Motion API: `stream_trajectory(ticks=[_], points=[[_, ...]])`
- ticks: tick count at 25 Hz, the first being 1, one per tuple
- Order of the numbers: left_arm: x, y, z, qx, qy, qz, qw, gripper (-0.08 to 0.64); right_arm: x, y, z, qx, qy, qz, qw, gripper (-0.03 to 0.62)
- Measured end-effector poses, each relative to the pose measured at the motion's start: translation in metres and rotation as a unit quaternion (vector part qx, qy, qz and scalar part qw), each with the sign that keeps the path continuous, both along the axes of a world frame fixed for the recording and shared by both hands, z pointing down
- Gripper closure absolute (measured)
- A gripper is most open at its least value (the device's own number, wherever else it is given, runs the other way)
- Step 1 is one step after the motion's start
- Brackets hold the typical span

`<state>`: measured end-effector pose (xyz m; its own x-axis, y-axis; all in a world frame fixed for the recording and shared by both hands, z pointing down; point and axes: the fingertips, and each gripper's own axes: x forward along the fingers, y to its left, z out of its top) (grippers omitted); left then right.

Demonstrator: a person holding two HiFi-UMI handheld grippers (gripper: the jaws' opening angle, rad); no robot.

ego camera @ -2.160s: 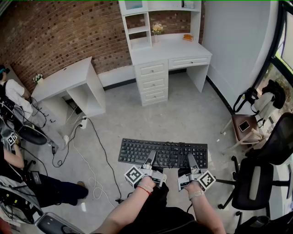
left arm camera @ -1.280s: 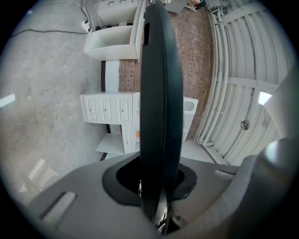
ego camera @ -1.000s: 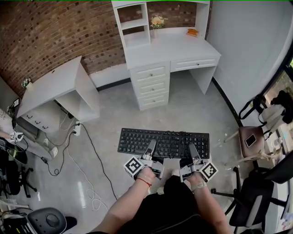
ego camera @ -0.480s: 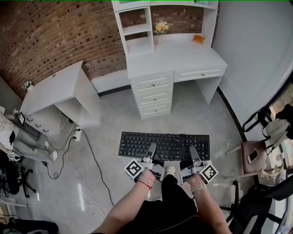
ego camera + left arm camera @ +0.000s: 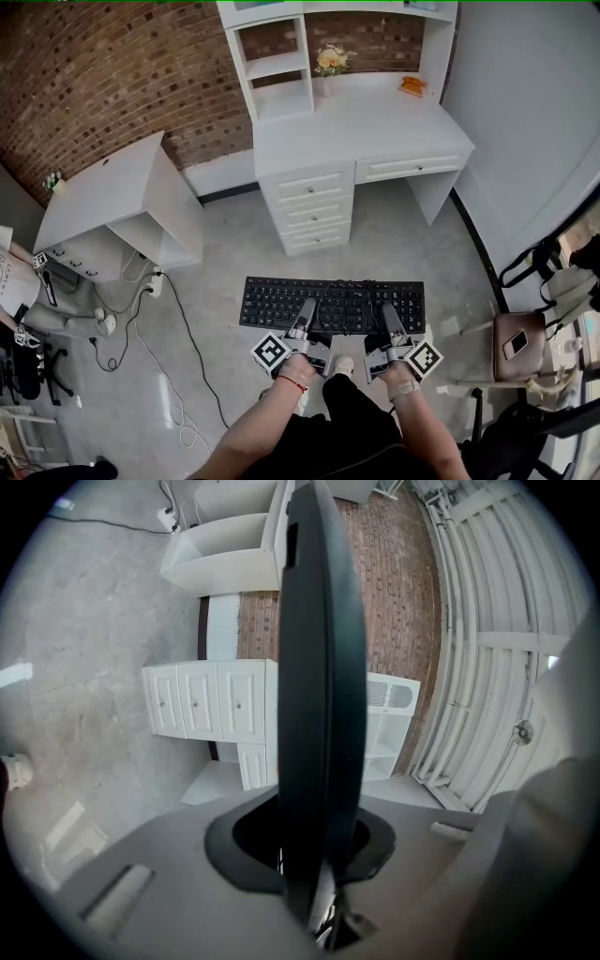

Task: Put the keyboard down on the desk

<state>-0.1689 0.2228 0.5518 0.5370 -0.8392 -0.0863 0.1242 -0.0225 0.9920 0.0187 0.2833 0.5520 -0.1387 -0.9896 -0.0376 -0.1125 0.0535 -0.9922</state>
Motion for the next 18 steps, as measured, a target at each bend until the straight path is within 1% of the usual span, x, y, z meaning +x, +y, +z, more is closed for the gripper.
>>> stream_trajectory(ticks=[2, 5, 8, 14, 18], points=[[0.009, -0.012, 0.006, -0.006, -0.002, -0.002, 1.0, 0.505, 0.013, -0.012, 0.005, -0.004, 0.012, 0.0, 1.0, 0.512], [0.021, -0.028, 0.013, -0.015, 0.0, -0.007, 0.9999, 0.505, 0.023, -0.032, 0.005, -0.003, 0.004, -0.007, 1.0, 0.512], [0.035, -0.048, 0.008, 0.0, -0.003, -0.009, 1.0, 0.505, 0.036, -0.052, 0.009, -0.006, 0.002, -0.011, 1.0, 0.512], [0.054, -0.086, 0.011, -0.007, 0.0, -0.016, 0.9999, 0.505, 0.055, -0.092, 0.008, 0.0, -0.005, -0.014, 1.0, 0.512], [0.067, -0.103, 0.005, 0.003, 0.0, -0.014, 0.9999, 0.505, 0.07, -0.109, 0.009, 0.002, 0.002, -0.014, 1.0, 0.512]])
